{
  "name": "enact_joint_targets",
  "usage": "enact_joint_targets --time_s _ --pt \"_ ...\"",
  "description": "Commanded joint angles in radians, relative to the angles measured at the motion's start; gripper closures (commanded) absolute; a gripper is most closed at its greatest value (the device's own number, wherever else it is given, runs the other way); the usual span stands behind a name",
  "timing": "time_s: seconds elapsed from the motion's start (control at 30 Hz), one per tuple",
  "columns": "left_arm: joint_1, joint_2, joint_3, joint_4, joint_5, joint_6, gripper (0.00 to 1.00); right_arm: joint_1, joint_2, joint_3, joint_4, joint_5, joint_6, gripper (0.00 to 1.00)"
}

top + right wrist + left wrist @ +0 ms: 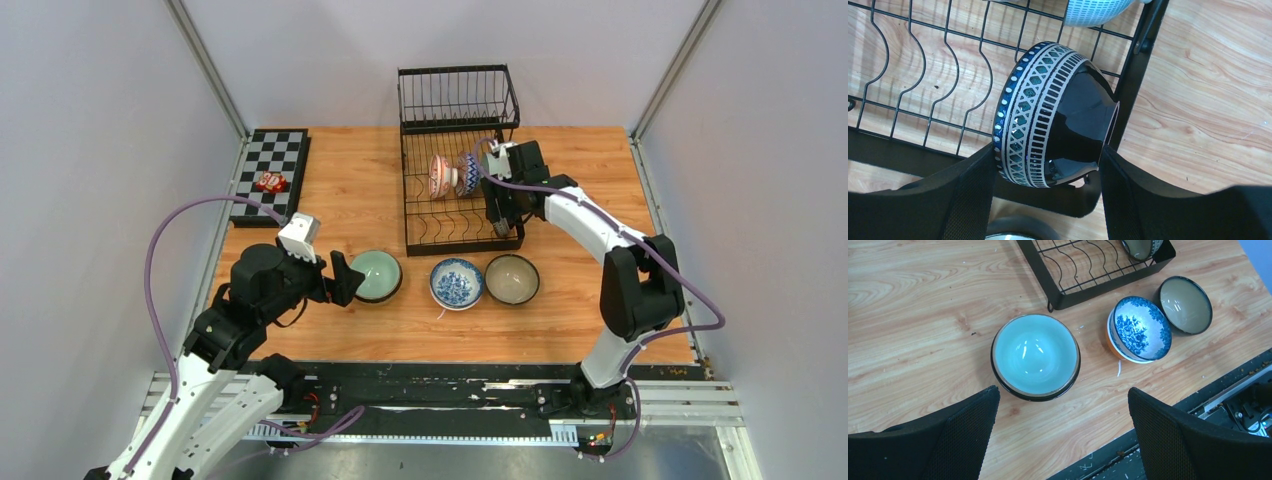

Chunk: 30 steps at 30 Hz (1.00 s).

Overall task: Load the bowls into the dish rack
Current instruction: Place the bowl in the dish rack.

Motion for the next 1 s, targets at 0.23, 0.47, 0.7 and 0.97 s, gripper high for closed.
enact_joint_targets --time_s 0.23,0.47,0.7,0.97 --pt "-0.009 0.0 -0.008 0.014 -0.012 0.013 0.0 -0.034 0.055 0.03 0.006 -0.096 0.038 0.97" --pt "-0.01 0.005 -0.008 0.013 -0.01 0.012 0.0 -0.055 0.045 0.003 0.006 -0.114 0.061 0.78" --pt "-0.01 0.009 -0.008 0.014 -0.007 0.012 0.0 -0.056 0.03 -0.002 -0.006 -0.074 0.059 0.46" --pt "-0.009 0.011 -0.008 0.015 -0.007 0.012 0.0 -0.055 0.006 -0.004 -0.012 -0.058 0.063 0.29"
